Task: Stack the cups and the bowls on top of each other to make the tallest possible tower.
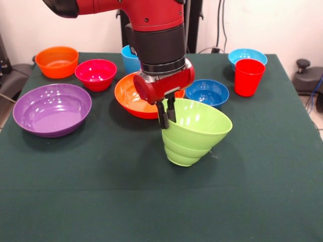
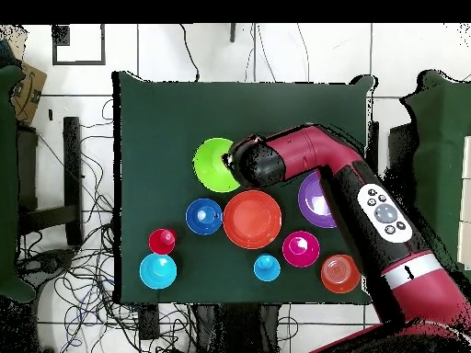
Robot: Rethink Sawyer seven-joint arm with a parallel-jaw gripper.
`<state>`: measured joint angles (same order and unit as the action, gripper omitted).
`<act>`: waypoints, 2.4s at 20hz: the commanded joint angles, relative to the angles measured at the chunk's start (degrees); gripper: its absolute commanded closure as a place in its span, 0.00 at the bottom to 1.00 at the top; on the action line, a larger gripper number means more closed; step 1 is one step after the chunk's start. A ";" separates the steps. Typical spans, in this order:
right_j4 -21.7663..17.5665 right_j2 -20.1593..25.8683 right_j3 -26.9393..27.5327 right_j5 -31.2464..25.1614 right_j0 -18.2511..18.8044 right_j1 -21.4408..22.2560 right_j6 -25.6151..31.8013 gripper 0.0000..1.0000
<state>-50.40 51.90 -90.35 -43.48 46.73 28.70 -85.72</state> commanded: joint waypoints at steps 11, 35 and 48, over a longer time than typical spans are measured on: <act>-3.30 -3.92 2.81 -4.18 -1.81 -0.37 14.76 1.00; -3.17 -0.97 4.78 3.28 0.53 -4.46 14.71 1.00; -4.38 -2.02 6.31 0.18 0.41 -5.17 19.28 1.00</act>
<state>-50.77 51.55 -87.58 -41.67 48.35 25.63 -85.72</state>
